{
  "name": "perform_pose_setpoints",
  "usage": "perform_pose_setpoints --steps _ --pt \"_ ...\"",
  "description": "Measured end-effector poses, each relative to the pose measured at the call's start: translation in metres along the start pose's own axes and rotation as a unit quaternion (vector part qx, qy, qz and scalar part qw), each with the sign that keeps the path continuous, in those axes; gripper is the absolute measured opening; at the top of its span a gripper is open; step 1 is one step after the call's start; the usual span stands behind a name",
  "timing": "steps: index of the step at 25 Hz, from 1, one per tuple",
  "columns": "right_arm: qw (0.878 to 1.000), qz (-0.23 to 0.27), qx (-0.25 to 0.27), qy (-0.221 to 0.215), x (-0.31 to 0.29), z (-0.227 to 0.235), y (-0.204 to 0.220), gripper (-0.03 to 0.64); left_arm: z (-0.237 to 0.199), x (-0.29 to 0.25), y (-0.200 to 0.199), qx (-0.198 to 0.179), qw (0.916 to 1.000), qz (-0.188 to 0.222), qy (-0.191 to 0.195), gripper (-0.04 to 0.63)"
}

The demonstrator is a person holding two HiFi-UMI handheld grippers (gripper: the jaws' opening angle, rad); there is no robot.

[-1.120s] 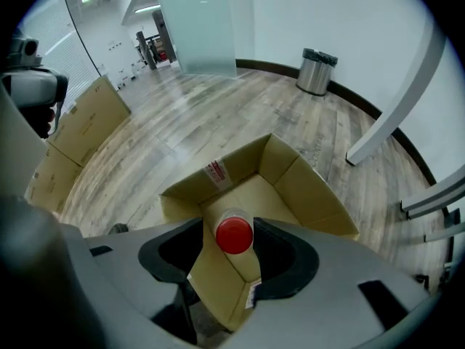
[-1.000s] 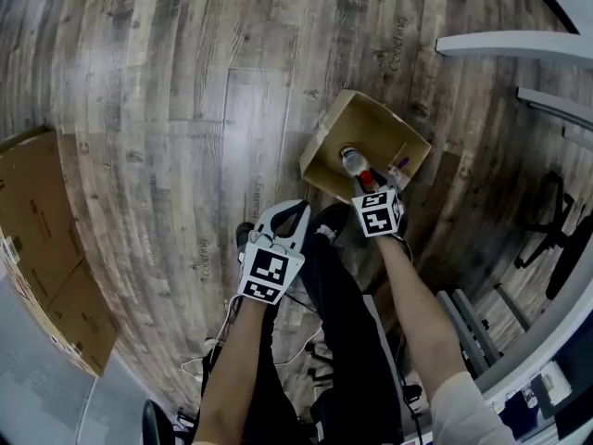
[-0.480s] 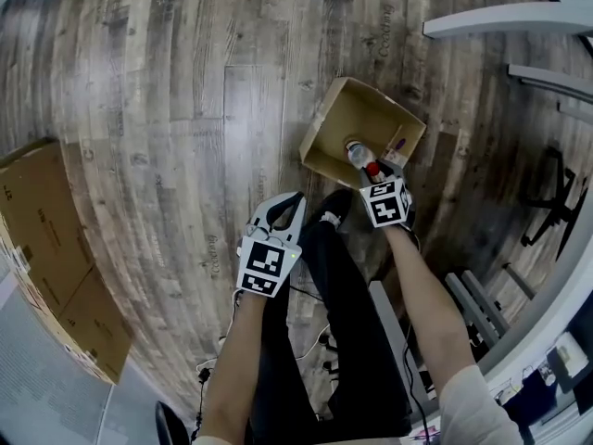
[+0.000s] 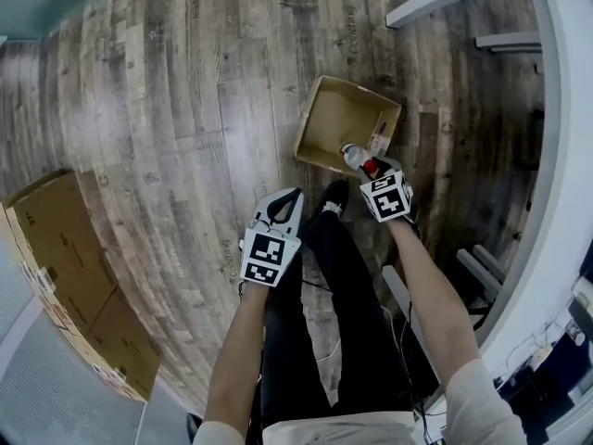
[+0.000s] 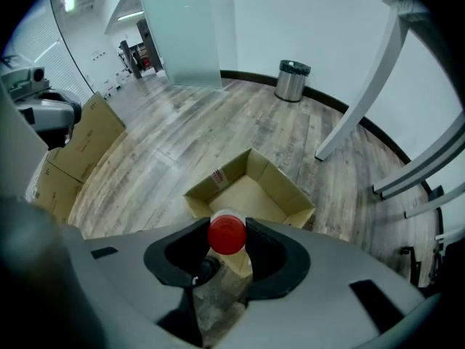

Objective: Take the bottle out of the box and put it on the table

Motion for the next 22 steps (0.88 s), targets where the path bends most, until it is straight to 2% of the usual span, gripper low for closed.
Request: perform_pose_setpoints --steps 10,15,22 --pt "0.999 0.035 0.013 0.019 0.112 -0.015 -0.044 0.181 0.049 0.037 -0.071 -0.03 0.9987 0.007 0.041 0.014" --pt "0.999 0.05 -0.008 0.014 0.176 -0.026 -0.073 0.181 0.077 0.051 -0.11 -0.053 0.9962 0.016 0.068 0.014" --pt "0.995 0.101 0.005 0.004 0.254 -0.047 -0.112 0.181 0.108 0.075 -0.147 -0.078 0.9933 0.034 0.078 0.014"
Point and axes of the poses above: the fingertips, and each gripper's own axes: x backward along the fingers, z to its right, y out of its underside, the point moved 5 cm from there along x, backward along the fingers, and after that the axes turned 15 degrees about z, right-handed, at the moved point
